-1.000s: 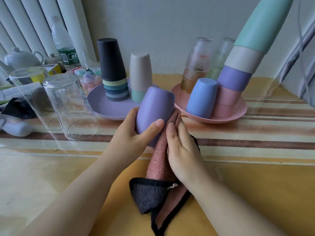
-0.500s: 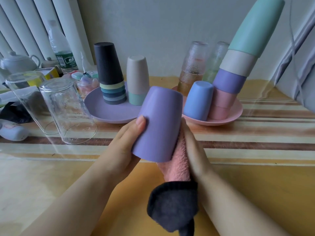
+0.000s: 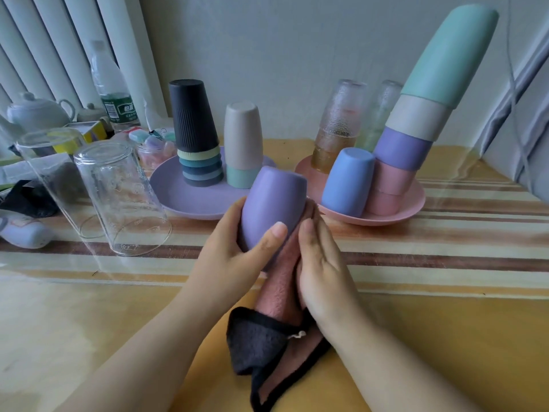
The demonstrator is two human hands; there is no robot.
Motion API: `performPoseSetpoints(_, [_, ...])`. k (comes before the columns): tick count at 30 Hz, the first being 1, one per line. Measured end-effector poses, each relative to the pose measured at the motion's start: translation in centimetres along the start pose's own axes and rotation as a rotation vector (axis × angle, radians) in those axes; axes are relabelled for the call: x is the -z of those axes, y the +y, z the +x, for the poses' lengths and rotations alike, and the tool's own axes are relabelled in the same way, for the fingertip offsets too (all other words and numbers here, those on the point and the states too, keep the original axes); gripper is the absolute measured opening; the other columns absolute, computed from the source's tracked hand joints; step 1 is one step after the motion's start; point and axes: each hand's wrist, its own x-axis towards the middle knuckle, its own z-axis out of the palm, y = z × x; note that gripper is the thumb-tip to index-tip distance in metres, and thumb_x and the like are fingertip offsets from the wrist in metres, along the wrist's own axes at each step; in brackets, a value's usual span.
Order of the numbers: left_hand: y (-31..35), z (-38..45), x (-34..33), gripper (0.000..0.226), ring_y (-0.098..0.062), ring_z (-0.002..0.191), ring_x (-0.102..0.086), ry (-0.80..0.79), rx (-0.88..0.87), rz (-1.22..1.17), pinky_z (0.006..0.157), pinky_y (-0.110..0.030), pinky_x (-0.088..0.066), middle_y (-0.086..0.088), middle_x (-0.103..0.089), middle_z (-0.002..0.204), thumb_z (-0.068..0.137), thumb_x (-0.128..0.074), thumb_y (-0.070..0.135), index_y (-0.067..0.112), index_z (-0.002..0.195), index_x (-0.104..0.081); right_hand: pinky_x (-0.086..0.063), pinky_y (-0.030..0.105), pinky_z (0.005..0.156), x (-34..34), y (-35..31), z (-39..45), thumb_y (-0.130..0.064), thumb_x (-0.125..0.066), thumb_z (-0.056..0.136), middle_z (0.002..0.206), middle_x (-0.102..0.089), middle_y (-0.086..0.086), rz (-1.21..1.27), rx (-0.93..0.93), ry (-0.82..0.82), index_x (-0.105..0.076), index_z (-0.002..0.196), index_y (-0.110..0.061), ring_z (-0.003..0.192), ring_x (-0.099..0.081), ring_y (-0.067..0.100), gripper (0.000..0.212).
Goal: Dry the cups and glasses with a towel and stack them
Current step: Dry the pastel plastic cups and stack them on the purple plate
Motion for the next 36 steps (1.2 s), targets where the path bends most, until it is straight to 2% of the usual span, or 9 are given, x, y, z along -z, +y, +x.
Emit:
performPoseSetpoints(3, [-0.3,0.2,0.2,0.054,0.006,0.095,-0.063,-0.014,0.027,0.011,0.072,-0.010,-0.047,0.022,-0.070,0.101,0.066,-0.056,0.065,0.036,0.111,-0.058,-0.026,-0.008,0.078,-0.1,0.1,-0.2,-0.048,-0.033,0.091,0.087,-0.041,-0.053,-0.014,-0.015,0.006,-0.046,0.109,-0.053,0.084,-0.042,-0.035,0.023])
performPoseSetpoints(8, [0.9,-0.1,0.6,0.039,0.005,0.099,-0.065,-0.306,0.125,-0.038,0.076,-0.010,-0.049,0.024,-0.070,0.106,0.077,-0.062,0.055,0.037,0.112,-0.060,-0.025,-0.010,0.084,1.4,-1.7,0.6,-0.032,-0.034,0.099,0.103,-0.040,-0.046,0.127,0.022,0.048,-0.041,0.103,-0.052,0.091,-0.036,-0.040,0.022])
performPoseSetpoints(13, [1.4,-0.2,1.4,0.028,-0.003,0.087,-0.071,-0.426,0.455,-0.269,0.070,-0.021,-0.057,0.012,-0.076,0.095,0.080,-0.064,0.061,0.037,0.080,-0.079,-0.040,0.007,0.095,2.7,-2.2,1.0,-0.028,-0.049,0.097,0.096,-0.065,-0.034,0.186,0.050,-0.012,-0.062,0.094,-0.038,0.100,-0.055,-0.019,0.017])
performPoseSetpoints(16, [1.2,-0.2,1.2,0.031,-0.012,0.093,-0.072,-0.444,0.539,-0.454,0.068,-0.025,-0.058,0.003,-0.075,0.106,0.075,-0.053,0.050,0.037,0.086,-0.079,-0.043,0.007,0.088,2.7,-2.4,1.1,-0.033,-0.052,0.094,0.089,-0.067,-0.031,0.182,0.097,-0.015,-0.065,0.090,-0.034,0.095,-0.058,-0.014,0.013])
performPoseSetpoints(20, [1.0,-0.4,0.3,0.037,-0.015,0.096,-0.071,-0.322,0.517,-0.487,0.080,-0.031,-0.058,-0.001,-0.075,0.106,0.078,-0.066,0.050,0.022,0.100,-0.076,-0.046,0.018,0.085,2.5,-1.4,1.2,-0.042,-0.047,0.086,0.091,-0.068,-0.018,0.109,0.152,0.099,-0.063,0.095,-0.027,0.092,-0.061,-0.002,0.023])
performPoseSetpoints(24, [0.5,-0.5,-0.5,0.041,-0.005,0.100,-0.068,-0.168,0.263,-0.321,0.084,-0.024,-0.052,0.013,-0.073,0.105,0.076,-0.060,0.051,0.027,0.110,-0.063,-0.034,0.000,0.090,1.4,-1.1,0.7,-0.052,-0.039,0.090,0.109,-0.052,-0.037,0.087,0.110,0.056,-0.050,0.108,-0.044,0.102,-0.047,-0.026,0.023])
performPoseSetpoints(28, [-0.1,-0.2,-0.1,0.054,0.006,0.090,-0.063,-0.038,0.074,-0.190,0.074,-0.014,-0.051,0.016,-0.068,0.101,0.064,-0.063,0.062,0.032,0.108,-0.055,-0.028,-0.008,0.078,0.6,-0.4,0.2,-0.053,-0.032,0.078,0.093,-0.045,-0.049,0.026,0.023,-0.017,-0.048,0.094,-0.053,0.087,-0.042,-0.037,0.023])
performPoseSetpoints(31, [-0.5,-0.1,0.2,0.073,0.002,0.095,-0.065,-0.054,0.071,-0.185,0.072,-0.015,-0.051,0.013,-0.068,0.105,0.050,-0.075,0.058,0.034,0.115,-0.053,-0.033,-0.002,0.083,0.8,0.2,0.7,-0.053,-0.032,0.084,0.094,-0.054,-0.040,-0.032,0.023,-0.046,-0.053,0.096,-0.051,0.091,-0.049,-0.028,0.024])
performPoseSetpoints(36, [-0.2,0.3,0.9,0.058,-0.001,0.095,-0.066,0.034,0.032,-0.197,0.073,-0.017,-0.052,0.017,-0.070,0.102,0.057,-0.072,0.050,0.035,0.111,-0.056,-0.043,0.016,0.090,1.1,0.9,1.5,-0.034,-0.041,0.099,0.094,-0.064,-0.034,-0.038,-0.089,-0.076,-0.063,0.093,-0.046,0.100,-0.058,-0.010,0.026])
